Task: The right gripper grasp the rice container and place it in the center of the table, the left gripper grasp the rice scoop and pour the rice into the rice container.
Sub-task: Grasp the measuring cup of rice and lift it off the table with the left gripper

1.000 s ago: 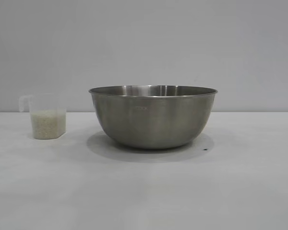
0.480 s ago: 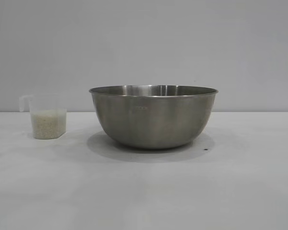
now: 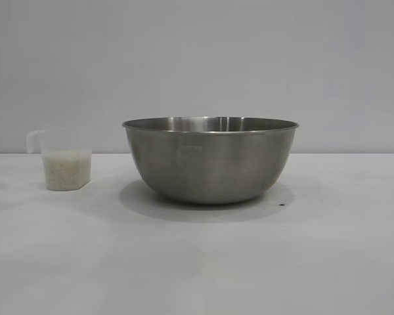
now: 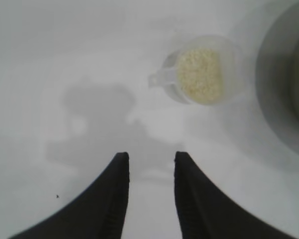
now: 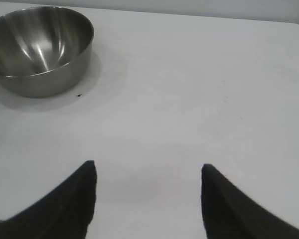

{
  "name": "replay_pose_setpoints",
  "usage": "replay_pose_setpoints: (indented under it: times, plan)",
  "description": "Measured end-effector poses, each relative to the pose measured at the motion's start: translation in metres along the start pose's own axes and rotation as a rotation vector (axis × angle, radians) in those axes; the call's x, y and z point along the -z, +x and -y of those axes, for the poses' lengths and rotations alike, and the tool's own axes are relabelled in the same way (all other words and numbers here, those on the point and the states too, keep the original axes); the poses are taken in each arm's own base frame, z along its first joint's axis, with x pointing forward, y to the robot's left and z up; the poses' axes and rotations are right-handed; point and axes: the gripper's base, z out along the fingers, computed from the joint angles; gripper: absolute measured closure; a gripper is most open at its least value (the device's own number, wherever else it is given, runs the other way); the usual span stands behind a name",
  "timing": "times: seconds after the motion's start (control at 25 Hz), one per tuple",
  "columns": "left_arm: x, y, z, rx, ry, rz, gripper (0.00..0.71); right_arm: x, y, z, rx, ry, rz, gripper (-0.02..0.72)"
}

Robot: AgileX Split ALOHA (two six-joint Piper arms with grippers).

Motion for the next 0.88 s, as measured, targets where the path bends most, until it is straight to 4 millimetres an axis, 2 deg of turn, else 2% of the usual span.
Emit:
replay_pose_setpoints:
  times: [0.2,0.52,0.88]
  plan:
    - [-0.010,-0.001,-0.001,0.000,-0.004,0.082,0.500,0.000,0.000,0.000,0.000,0.000,0.000,0.260]
    - [-0.047,0.027,-0.002,0.011,-0.007,0.160,0.500,0.000,0.000,0.000,0.000,0.000,0.000,0.260]
    - [-0.063,0.037,-0.003,0.020,-0.016,0.325,0.500,0.000,0.000,0.000,0.000,-0.001,0.000,0.260]
